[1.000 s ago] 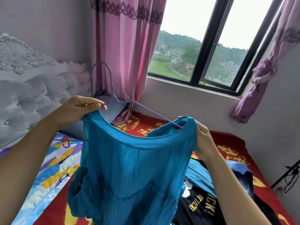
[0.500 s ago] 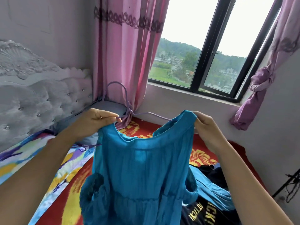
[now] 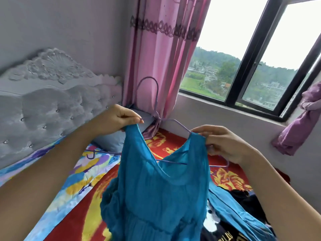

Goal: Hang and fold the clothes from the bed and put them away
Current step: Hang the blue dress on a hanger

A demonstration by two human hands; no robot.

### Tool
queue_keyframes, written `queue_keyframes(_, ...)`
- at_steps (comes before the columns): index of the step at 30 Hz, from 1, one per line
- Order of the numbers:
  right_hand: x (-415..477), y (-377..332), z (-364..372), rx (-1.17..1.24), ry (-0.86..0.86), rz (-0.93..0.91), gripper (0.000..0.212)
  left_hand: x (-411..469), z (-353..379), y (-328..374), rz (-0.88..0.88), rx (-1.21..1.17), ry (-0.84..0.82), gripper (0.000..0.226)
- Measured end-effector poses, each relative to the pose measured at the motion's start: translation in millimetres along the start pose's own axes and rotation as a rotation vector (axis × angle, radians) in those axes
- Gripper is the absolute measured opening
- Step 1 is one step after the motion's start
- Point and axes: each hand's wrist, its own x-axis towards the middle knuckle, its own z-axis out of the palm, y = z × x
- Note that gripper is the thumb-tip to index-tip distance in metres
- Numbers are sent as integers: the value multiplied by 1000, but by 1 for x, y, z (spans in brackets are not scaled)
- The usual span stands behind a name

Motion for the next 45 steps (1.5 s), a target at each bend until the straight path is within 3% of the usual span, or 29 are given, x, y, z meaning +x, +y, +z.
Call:
queue_keyframes(3, 9, -2, -2, 229, 82, -114, 49, -14, -17, -3, -1, 102, -6, 13)
queue_keyframes(7, 16, 3, -11, 283, 263, -137, 30, -35, -44, -19, -75, 176, 149, 9)
queue_keyframes(11, 22, 0, -9, 232, 250, -152, 18, -54, -60, -20, -54, 218, 308, 14)
queue_keyframes(16, 36, -31, 21, -131, 94, -278, 20, -69, -84, 7, 32, 226, 594, 23)
queue_keyframes(22, 66, -74, 48, -564, 258, -580, 19, -101, -116, 58, 126, 486, 673, 31)
queue_keyframes(24, 68, -83, 53, -586, 260, -664, 23, -113, -121, 74, 131, 564, 693, 25)
queue_keyframes(31, 45, -97, 92, -401, -83, -687, 20, -167, -110, 106, 85, 779, 769, 9)
queue_keyframes(35, 38, -101, 130, -299, -268, -691, 19, -219, -91, 124, -34, 766, 806, 28)
queue_keyframes(41, 28, -140, 168, -10, -494, -571, 24, -267, -98, 159, -157, 742, 919, 23)
queue_keyframes(45, 19, -159, 194, 3, -587, -612, 23, -301, -109, 179, -242, 790, 984, 20)
